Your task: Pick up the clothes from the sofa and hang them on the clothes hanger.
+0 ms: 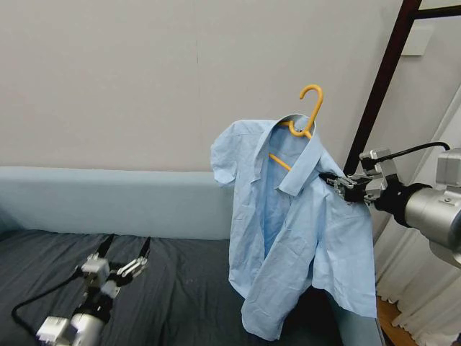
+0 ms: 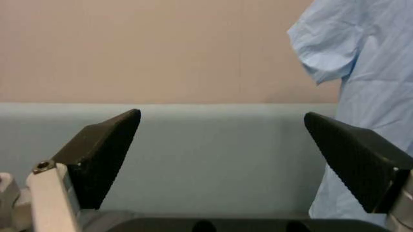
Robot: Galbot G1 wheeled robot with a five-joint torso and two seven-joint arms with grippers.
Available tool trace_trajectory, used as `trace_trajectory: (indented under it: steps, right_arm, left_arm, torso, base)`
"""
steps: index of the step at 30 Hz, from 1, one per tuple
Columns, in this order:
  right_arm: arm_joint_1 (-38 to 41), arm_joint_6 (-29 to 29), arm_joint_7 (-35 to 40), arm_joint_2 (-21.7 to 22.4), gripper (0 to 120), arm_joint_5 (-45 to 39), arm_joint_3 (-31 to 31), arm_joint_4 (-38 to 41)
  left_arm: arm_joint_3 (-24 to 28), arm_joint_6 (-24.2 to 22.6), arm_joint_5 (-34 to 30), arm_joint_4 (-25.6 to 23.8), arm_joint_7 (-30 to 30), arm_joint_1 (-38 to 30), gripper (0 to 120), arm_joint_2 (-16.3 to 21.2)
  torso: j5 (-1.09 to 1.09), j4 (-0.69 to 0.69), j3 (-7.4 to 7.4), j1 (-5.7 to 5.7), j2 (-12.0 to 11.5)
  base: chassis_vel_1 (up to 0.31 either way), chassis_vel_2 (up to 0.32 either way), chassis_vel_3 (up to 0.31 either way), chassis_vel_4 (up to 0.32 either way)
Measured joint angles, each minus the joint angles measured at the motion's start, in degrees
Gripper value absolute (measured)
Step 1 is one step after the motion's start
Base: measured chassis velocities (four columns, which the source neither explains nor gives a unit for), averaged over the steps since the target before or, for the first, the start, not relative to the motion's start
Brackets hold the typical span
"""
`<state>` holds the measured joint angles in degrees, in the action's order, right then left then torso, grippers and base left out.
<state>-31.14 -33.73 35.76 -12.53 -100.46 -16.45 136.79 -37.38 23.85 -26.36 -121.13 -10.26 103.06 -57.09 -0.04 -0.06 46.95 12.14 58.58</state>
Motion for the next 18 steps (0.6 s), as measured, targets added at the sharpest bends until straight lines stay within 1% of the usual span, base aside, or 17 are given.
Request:
trace_trajectory:
  steps: [1,2,6,7,8,11,12,13,14,18]
  right_arm:
    - [-0.01,-0.30,1.05,0.23,6,-0.60,-0.25,0.02]
    - [-0.01,-0.30,1.05,0.23,6,-0.60,-0.25,0.02]
    - [0.47,-2.39,5.28,2.24,6,-5.02,-2.81,-0.03]
    - [0.64,-3.55,6.92,3.14,6,-7.07,-4.32,-0.38]
    - [0.64,-3.55,6.92,3.14,6,-7.07,-4.32,-0.38]
    - [1.33,-6.67,12.03,6.13,6,-13.67,-8.54,-2.09]
    - [1.81,-7.67,14.35,7.76,6,-17.19,-10.11,-2.87]
    - [1.81,-7.67,14.35,7.76,6,-17.19,-10.11,-2.87]
    - [2.24,-8.12,16.07,9.38,6,-19.87,-11.18,-3.47]
    - [3.51,-8.40,19.81,13.75,6,-25.92,-13.47,-5.48]
  left_arm:
    - [-0.37,2.12,1.32,1.00,0.12,1.51,100,-1.57]
    - [-0.37,2.12,1.32,1.00,0.12,1.51,100,-1.57]
    - [-0.12,6.44,4.99,2.75,-0.56,3.53,100,-5.06]
    - [0.37,6.72,5.15,2.75,-0.43,3.79,100,-5.54]
    - [0.37,6.72,5.15,2.75,-0.43,3.79,100,-5.54]
    - [2.60,6.95,5.31,2.90,-0.06,3.68,100,-6.38]
    - [3.36,6.95,5.27,2.97,-0.03,3.48,100,-6.49]
    - [3.36,6.95,5.27,2.97,-0.03,3.48,100,-6.49]
    - [3.70,6.92,5.21,3.01,-0.04,3.35,100,-6.50]
    - [4.00,6.73,5.01,3.02,-0.06,3.10,100,-6.48]
  torso:
    - [0.00,0.02,0.00,0.00,0.00]
    - [0.00,0.02,0.00,0.00,0.00]
    - [0.01,-0.02,0.00,0.00,0.00]
    - [0.01,-0.02,0.00,0.00,0.00]
    - [0.01,-0.02,0.00,0.00,0.00]
    - [0.00,-0.02,0.00,0.00,0.00]
    - [0.00,-0.03,0.00,0.00,0.00]
    - [0.00,-0.03,0.00,0.00,0.00]
    - [0.00,-0.03,0.01,0.00,0.00]
    - [0.00,-0.02,0.01,0.00,0.00]
  base:
    - [0.000,0.000,0.000,0.000]
    - [0.000,0.000,0.000,0.000]
    - [0.000,0.000,0.000,0.000]
    - [0.000,0.000,0.000,0.000]
    - [0.000,0.000,0.000,0.000]
    - [0.000,0.000,0.000,0.000]
    - [0.000,0.000,0.000,0.000]
    - [0.000,0.000,0.000,0.000]
    - [0.000,0.000,0.000,0.000]
    - [0.000,0.000,0.000,0.000]
